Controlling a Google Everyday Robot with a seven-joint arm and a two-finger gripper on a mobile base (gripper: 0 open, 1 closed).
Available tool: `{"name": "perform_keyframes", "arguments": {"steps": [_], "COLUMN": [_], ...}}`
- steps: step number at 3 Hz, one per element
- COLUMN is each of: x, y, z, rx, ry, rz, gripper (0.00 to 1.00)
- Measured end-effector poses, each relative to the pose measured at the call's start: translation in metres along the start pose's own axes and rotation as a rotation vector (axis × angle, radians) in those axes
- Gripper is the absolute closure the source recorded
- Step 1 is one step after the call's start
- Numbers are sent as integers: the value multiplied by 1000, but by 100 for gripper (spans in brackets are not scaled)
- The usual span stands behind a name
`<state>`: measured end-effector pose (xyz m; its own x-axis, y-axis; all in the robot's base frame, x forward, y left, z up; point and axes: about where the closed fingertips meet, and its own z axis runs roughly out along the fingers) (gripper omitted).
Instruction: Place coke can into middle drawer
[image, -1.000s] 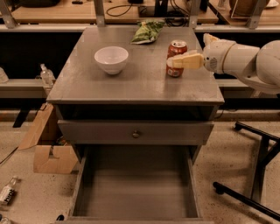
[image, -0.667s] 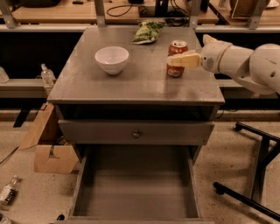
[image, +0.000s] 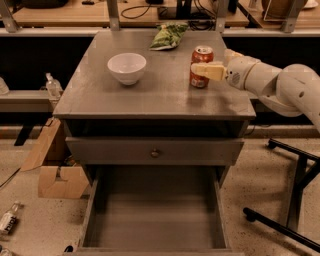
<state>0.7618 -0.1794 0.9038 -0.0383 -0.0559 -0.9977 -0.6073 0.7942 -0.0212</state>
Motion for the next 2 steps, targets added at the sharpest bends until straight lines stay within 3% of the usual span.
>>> {"name": "perform_keyframes", "arguments": {"steps": [1, 2], "x": [6, 5], "y": [14, 28], "z": [22, 37], "rx": [-60, -114], "ry": [-18, -24], "rz": [42, 52], "gripper": [50, 74]}}
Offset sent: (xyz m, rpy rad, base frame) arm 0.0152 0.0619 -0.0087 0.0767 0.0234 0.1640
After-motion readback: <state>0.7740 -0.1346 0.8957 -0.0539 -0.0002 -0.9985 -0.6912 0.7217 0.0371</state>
